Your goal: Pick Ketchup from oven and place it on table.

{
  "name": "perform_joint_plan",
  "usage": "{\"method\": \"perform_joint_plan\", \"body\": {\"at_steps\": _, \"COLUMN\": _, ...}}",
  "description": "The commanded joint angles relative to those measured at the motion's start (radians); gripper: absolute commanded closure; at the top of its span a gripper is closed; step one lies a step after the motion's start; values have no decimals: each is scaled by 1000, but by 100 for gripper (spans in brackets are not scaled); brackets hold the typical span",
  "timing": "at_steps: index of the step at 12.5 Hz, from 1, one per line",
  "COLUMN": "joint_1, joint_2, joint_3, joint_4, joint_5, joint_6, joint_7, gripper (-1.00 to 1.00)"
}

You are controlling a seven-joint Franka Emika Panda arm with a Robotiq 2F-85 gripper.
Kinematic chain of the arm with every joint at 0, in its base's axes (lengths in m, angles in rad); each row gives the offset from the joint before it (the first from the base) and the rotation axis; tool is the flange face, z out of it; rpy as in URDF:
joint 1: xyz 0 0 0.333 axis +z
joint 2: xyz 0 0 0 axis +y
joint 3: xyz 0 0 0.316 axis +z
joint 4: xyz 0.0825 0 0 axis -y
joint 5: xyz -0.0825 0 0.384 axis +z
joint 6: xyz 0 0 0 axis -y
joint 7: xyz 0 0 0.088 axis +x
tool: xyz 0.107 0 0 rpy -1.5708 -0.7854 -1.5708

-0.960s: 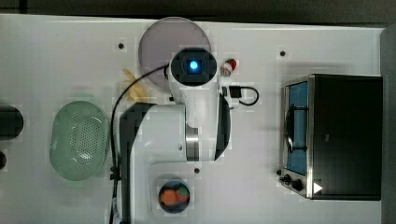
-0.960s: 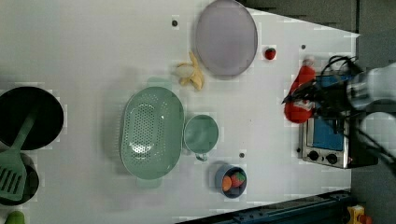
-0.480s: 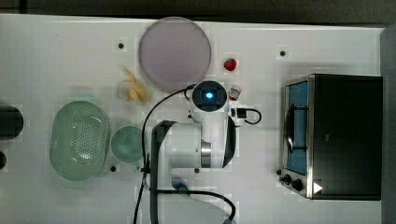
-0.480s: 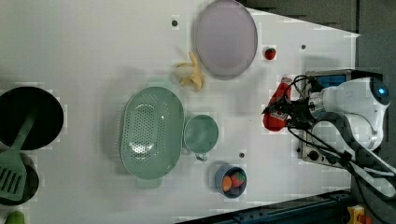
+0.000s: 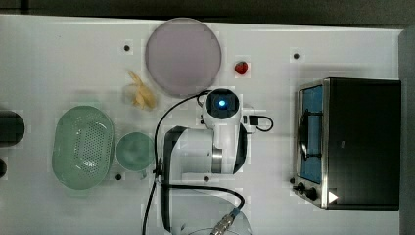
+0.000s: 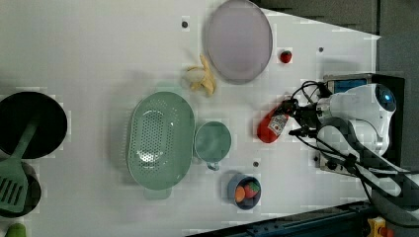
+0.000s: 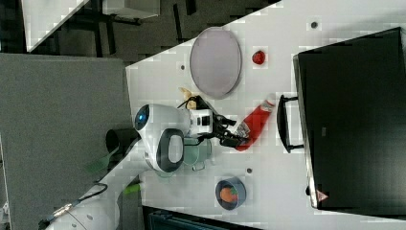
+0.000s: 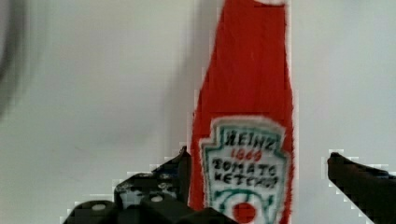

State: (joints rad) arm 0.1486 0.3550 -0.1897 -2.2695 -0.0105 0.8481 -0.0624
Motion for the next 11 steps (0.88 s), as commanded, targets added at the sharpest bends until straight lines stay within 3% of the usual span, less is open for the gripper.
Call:
{"method": "perform_joint_plan", "body": {"at_steps": 1, "joint_1": 1, "joint_2": -64, "joint_3": 8, "joint_4": 28, "joint_5": 4, "joint_6": -21, "joint_7": 35, "gripper": -100}}
{"method": "perform_joint_plan", "body": {"at_steps": 5, "joint_1": -1, "joint_2": -241, "joint_3": -19, "joint_4": 137, "joint_5": 3, "joint_6": -224, "joint_7": 35, "gripper": -100}}
{"method": "perform_joint_plan", "body": {"at_steps": 11, "joint_1": 0, "joint_2": -378, "joint_3": -23, "joint_4": 454, "joint_5": 1, "joint_6": -497, "joint_7": 35, "gripper": -100}}
